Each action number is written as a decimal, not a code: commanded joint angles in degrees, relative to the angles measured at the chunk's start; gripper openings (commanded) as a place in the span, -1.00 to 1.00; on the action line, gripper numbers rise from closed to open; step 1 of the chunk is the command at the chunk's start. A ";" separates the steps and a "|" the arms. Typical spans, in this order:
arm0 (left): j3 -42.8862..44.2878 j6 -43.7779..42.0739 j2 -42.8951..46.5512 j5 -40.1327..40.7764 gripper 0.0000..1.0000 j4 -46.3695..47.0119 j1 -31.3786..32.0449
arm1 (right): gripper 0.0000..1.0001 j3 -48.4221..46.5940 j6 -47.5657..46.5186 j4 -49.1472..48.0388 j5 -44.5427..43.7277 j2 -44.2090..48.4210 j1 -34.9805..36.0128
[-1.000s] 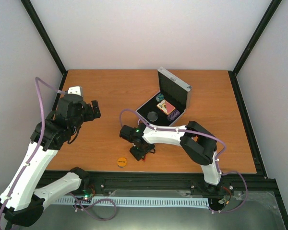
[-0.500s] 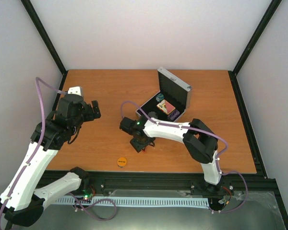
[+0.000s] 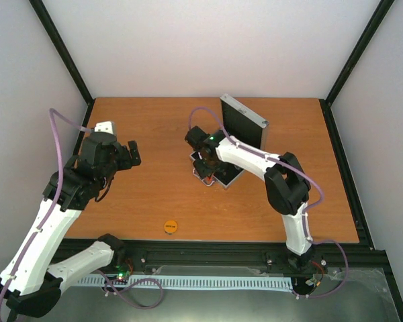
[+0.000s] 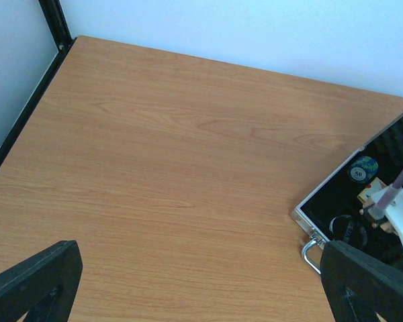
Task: Pack up texas hold em set
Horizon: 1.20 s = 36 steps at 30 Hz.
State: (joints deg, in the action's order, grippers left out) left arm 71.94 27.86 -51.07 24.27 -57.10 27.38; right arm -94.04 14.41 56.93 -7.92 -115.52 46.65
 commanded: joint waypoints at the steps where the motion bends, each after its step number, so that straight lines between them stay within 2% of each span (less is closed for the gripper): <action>1: 0.39 0.95 1.00 1.44 1.00 -0.89 -0.22 | -0.20 -3.11 -3.74 -0.31 -2.11 -3.31 -2.76; 15: 0.22 1.67 -0.08 2.17 1.00 -1.02 -0.23 | -0.18 -8.52 -10.25 -2.43 -6.04 -8.75 -8.08; 25: 0.25 2.55 -1.75 2.19 1.00 -0.06 -0.22 | -0.13 -7.22 -13.01 -4.37 -2.76 -8.89 -9.12; 36: 0.48 2.61 -3.10 2.14 1.00 0.58 -0.24 | 0.20 -7.58 -12.76 -4.81 -3.06 -10.28 -9.47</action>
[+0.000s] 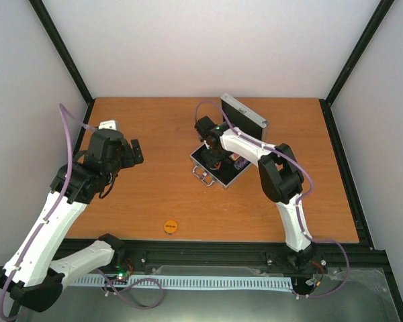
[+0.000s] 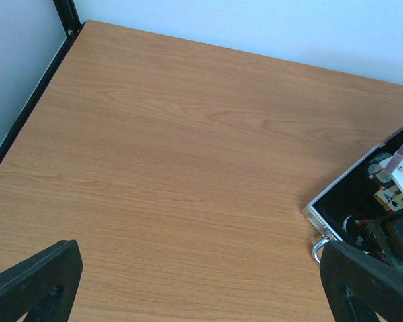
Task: Pack up texas hold em set
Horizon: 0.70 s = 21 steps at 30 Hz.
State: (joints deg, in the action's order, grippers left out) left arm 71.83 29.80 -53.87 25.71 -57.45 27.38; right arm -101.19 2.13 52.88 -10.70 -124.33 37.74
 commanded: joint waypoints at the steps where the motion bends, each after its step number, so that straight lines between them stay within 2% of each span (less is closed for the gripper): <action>1: 0.65 0.47 -0.32 0.76 1.00 0.94 -0.26 | 0.21 -0.54 -0.46 -0.72 -0.29 -1.64 -0.62; 13: 0.96 -0.33 -1.37 0.16 1.00 1.71 -0.23 | 0.42 -0.75 -0.29 -0.17 -0.72 -2.05 -1.00; 15: 1.03 -0.52 -1.36 0.14 1.00 1.73 -0.22 | 0.51 -0.79 -0.29 -0.21 -0.94 -2.05 -1.05; 21: 1.02 -0.62 -1.37 0.08 1.00 1.80 -0.25 | 0.53 -0.86 -0.24 -0.02 -0.49 -0.76 -1.08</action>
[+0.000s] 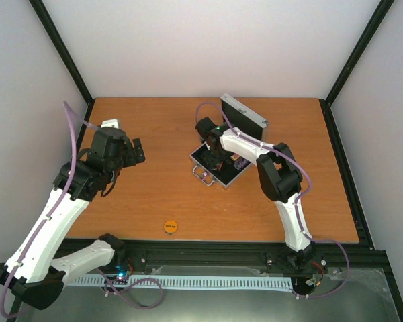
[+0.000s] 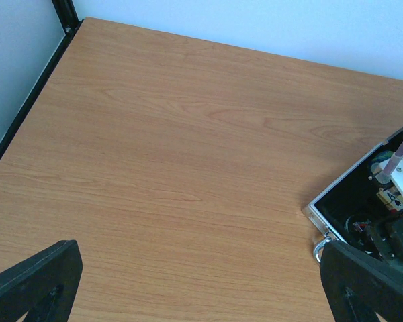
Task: Pack up texas hold em set
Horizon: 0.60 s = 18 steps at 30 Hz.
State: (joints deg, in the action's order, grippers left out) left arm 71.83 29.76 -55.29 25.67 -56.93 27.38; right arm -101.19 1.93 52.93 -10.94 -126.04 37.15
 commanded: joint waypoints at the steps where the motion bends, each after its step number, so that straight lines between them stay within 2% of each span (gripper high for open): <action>1: 1.03 -0.58 0.05 0.08 1.00 1.29 -0.22 | 0.53 -0.96 0.04 0.12 -0.08 1.32 -0.48; 4: 1.12 -0.58 0.03 -0.15 1.00 1.53 -0.25 | 0.57 -1.45 0.48 0.50 1.49 3.00 -0.49; 9: 1.09 -0.50 -0.23 -0.70 1.00 1.87 -0.23 | 0.59 -2.26 1.13 0.49 8.95 4.28 -0.41; 18: 1.29 -0.71 -0.43 -0.14 0.99 1.46 -0.22 | 0.58 -6.32 1.43 0.50 14.37 0.49 -0.40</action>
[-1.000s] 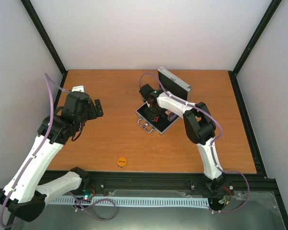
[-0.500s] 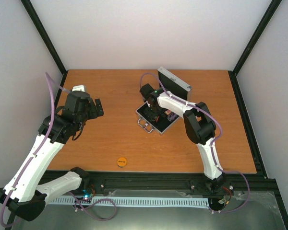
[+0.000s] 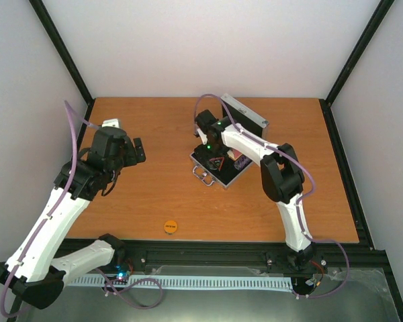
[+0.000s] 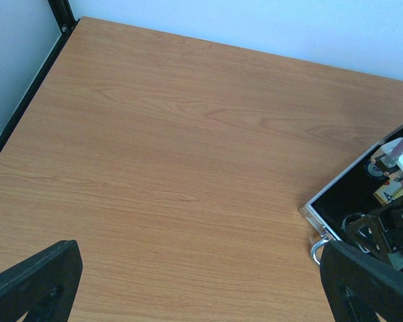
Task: Pack up texas hold em set
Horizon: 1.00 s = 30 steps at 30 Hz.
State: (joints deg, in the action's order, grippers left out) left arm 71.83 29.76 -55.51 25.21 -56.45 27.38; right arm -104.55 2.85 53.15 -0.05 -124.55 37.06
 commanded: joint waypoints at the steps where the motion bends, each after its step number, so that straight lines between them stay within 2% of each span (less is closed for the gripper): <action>1: 1.29 -0.67 -0.19 0.39 1.00 0.99 -0.22 | 0.58 -3.60 0.37 0.61 3.77 -1.91 -0.32; 13: 1.12 -0.55 -0.06 0.86 1.00 0.52 -0.26 | 0.59 -5.89 0.57 0.72 5.58 -7.42 -0.36; 24: 0.94 -0.47 0.44 0.50 1.00 0.39 -0.28 | 0.58 2.43 2.76 -1.10 4.77 -1.40 -0.41; 30: 0.85 -0.58 0.64 0.32 1.00 0.46 -0.23 | 0.58 3.01 2.86 -0.51 4.68 0.30 -0.41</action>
State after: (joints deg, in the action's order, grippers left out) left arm 71.83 29.76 -55.61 25.28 -56.53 27.38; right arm -102.21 5.26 50.74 5.85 -126.45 36.99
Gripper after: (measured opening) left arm 0.999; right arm 0.792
